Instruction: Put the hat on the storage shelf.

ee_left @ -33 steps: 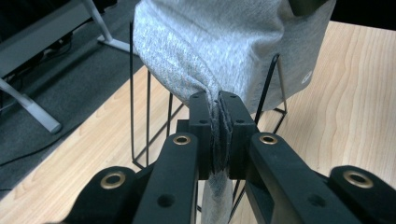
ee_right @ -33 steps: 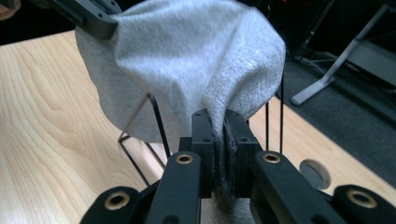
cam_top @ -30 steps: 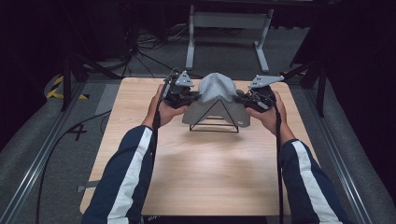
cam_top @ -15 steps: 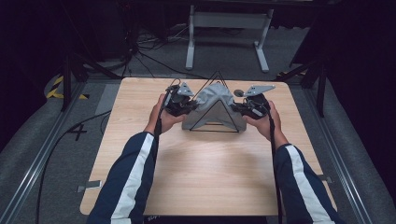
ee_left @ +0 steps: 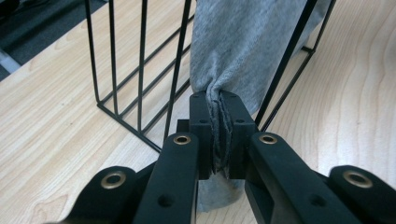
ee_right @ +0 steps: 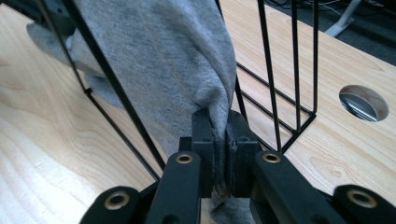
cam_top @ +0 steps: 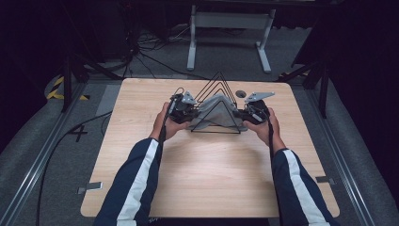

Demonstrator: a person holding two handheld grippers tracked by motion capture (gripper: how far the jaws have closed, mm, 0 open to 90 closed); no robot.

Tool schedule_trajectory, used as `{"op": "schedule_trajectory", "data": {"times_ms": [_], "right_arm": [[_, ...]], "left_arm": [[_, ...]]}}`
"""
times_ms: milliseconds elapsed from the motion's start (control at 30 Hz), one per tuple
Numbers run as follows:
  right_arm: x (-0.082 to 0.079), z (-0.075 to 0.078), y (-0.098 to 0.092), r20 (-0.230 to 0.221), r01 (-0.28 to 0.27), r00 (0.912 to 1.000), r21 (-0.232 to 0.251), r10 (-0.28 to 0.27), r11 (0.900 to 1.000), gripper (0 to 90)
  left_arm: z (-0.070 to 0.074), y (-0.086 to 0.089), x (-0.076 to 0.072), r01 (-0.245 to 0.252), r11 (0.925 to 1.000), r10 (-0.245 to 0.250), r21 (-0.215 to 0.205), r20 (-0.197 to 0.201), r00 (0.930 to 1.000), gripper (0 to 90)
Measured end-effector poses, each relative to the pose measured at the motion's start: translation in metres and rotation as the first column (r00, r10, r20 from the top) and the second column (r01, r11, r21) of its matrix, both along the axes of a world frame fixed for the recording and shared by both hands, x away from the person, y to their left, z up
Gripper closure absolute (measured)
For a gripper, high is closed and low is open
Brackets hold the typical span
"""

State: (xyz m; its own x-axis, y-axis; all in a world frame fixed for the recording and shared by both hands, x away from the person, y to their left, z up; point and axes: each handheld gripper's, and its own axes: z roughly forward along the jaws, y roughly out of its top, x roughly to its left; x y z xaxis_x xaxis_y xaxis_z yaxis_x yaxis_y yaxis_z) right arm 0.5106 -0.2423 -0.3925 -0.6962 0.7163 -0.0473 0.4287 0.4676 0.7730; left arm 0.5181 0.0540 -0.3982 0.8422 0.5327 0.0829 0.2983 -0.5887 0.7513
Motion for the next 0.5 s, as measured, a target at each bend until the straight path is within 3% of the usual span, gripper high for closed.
{"op": "schedule_trajectory", "data": {"times_ms": [100,500], "right_arm": [[0.0003,-0.0037,-0.0014,0.001,0.015,0.9999,0.023,-0.015,1.000,84.6],[-0.0014,-0.0120,-0.0034,0.011,0.032,0.9994,0.004,-0.032,0.999,84.7]], "left_arm": [[-0.0044,-0.0019,0.0018,-0.009,0.9999,0.009,-0.007,-0.009,0.9999,84.8],[-0.0124,-0.0024,0.0063,-0.023,0.9997,0.023,0.004,-0.014,0.9996,84.8]]}}
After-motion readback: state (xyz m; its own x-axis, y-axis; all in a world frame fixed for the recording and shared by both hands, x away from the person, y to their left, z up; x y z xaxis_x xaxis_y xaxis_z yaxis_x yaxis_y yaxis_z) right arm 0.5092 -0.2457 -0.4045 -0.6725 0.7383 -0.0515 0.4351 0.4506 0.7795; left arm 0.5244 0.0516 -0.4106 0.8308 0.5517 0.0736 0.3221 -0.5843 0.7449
